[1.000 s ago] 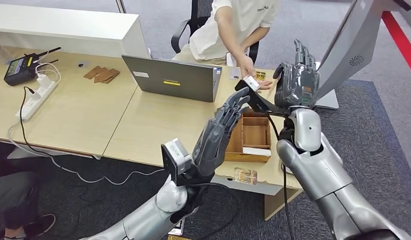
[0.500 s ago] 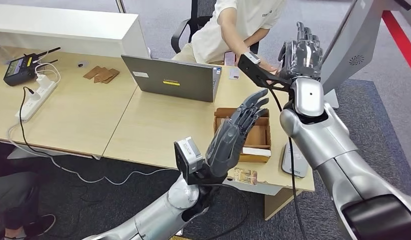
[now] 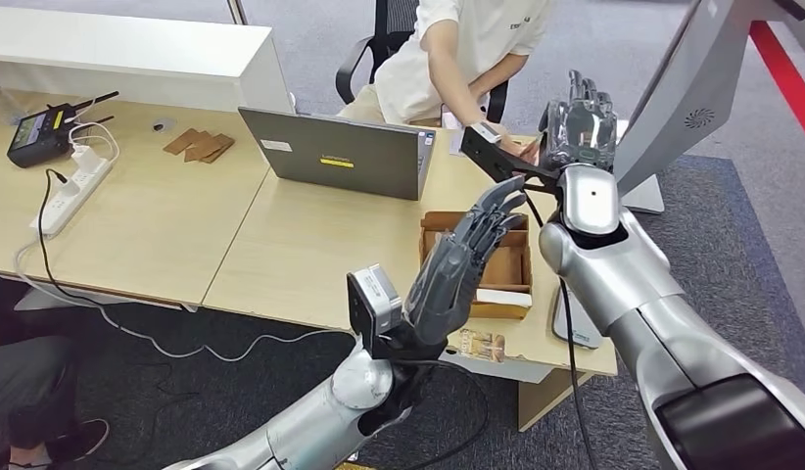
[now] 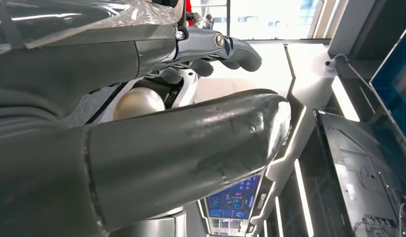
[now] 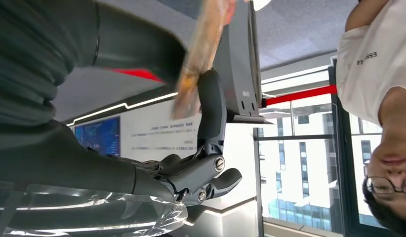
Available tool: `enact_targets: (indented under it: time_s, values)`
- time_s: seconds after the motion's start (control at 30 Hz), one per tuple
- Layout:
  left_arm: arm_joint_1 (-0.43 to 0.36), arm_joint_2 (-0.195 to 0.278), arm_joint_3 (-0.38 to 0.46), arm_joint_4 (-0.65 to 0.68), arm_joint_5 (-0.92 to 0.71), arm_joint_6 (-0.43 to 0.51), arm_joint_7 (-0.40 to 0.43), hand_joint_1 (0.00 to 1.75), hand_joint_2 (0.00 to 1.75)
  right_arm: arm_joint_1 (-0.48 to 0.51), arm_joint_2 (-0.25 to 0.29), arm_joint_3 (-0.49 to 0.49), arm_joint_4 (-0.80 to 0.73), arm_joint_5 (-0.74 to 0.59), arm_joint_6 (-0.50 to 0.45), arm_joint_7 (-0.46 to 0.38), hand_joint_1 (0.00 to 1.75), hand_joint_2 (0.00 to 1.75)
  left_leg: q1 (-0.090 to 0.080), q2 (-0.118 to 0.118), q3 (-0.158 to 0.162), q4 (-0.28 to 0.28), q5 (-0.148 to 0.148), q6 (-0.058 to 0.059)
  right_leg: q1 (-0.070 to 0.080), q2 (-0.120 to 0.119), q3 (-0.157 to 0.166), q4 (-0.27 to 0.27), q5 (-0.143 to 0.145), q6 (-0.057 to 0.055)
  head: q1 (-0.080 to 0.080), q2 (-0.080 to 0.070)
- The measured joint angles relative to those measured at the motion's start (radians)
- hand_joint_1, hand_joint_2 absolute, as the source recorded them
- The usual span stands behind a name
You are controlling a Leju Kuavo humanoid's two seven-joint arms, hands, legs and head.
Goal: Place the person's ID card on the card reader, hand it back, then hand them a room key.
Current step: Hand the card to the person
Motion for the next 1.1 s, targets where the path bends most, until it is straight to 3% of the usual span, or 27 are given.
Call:
enact_targets:
  time_s: [0.37, 0.63, 0.83, 0.97, 1.1]
  values:
    - [0.000, 0.001, -0.008, 0.000, -0.002, 0.015, 0.011, 0.00, 0.00, 0.001, -0.009, 0.006, 0.021, -0.065, -0.045, -0.016, 0.00, 1.75, 0.000, 0.000, 0.001, 0.000, 0.001, 0.000, 0.000, 0.000, 0.000, 0.000, 0.000, 0.000, 0.000, 0.000]
    - [0.009, 0.017, -0.007, -0.015, -0.041, 0.070, 0.039, 0.00, 0.00, 0.038, -0.030, -0.022, -0.080, -0.264, -0.194, -0.102, 0.00, 1.75, 0.000, 0.000, 0.001, 0.000, 0.001, 0.000, 0.000, 0.000, 0.000, 0.000, 0.000, 0.000, 0.000, 0.000]
    - [0.032, 0.053, 0.012, -0.067, -0.092, 0.145, 0.083, 0.00, 0.00, 0.219, -0.097, -0.069, -0.395, -0.521, -0.313, -0.136, 0.00, 1.75, 0.000, 0.000, 0.001, 0.000, 0.000, 0.000, 0.000, 0.000, 0.001, 0.000, 0.000, 0.000, 0.000, 0.000]
    - [0.045, 0.087, 0.045, -0.113, -0.126, 0.210, 0.109, 0.00, 0.00, 0.399, -0.156, -0.105, -0.638, -0.701, -0.396, -0.230, 0.00, 1.75, 0.001, 0.000, 0.002, 0.000, 0.000, 0.000, 0.000, 0.000, 0.001, 0.000, 0.000, 0.000, 0.000, 0.000]
    - [0.065, 0.117, 0.077, -0.154, -0.154, 0.257, 0.122, 0.00, 0.00, 0.544, -0.189, -0.146, -0.820, -0.825, -0.411, -0.331, 0.00, 1.75, 0.001, 0.000, 0.002, 0.000, 0.000, 0.000, 0.001, 0.000, 0.002, 0.000, -0.001, -0.001, 0.000, 0.000]
